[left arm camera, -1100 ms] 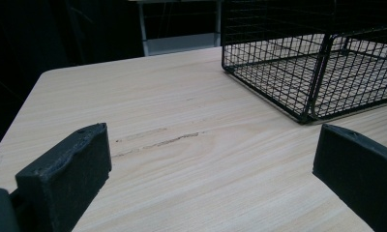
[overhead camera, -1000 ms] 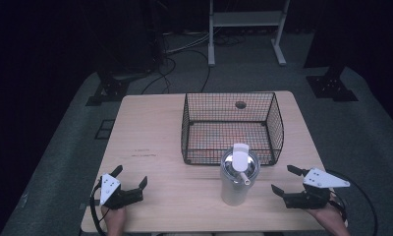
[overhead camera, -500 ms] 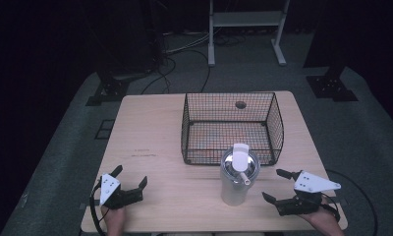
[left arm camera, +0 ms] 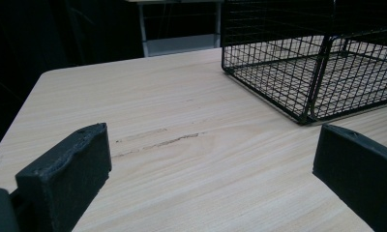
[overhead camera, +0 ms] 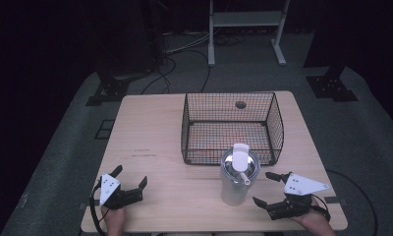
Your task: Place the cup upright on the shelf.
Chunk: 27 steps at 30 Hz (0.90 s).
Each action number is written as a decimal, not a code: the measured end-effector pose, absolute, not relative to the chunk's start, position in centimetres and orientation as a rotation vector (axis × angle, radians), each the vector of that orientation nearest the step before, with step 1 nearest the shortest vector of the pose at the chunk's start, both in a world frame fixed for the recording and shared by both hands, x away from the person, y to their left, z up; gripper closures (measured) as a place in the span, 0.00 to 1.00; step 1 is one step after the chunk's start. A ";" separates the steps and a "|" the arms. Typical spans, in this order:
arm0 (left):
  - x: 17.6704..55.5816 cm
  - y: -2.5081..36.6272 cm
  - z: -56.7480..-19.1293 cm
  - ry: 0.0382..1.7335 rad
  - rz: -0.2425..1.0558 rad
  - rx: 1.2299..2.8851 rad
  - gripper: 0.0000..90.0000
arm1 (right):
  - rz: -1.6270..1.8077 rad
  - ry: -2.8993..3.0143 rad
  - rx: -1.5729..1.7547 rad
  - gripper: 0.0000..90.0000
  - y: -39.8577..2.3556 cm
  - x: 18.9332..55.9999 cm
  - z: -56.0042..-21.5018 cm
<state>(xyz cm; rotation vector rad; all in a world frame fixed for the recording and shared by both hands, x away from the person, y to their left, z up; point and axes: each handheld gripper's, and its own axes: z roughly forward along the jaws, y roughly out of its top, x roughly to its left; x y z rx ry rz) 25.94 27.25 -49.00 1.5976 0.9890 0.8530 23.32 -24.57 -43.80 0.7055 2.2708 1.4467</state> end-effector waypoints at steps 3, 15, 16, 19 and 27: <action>25.9 27.3 -49.0 0.989 0.853 1.598 0.00 | 1.455 2.283 0.689 0.11 -24.0 23.2 -43.8; 25.9 27.2 -49.0 0.988 0.854 1.598 0.00 | 1.470 2.322 0.646 0.11 -22.4 23.6 -43.9; 25.9 27.2 -49.0 0.988 0.853 1.598 0.00 | 1.470 2.322 0.646 0.11 -22.4 23.6 -43.9; 25.9 27.2 -49.0 0.987 0.854 1.597 0.00 | 1.474 2.325 0.644 0.10 -22.0 23.9 -43.9; 25.9 27.2 -49.0 0.987 0.853 1.597 0.00 | 1.477 2.328 0.642 0.10 -21.2 24.6 -43.9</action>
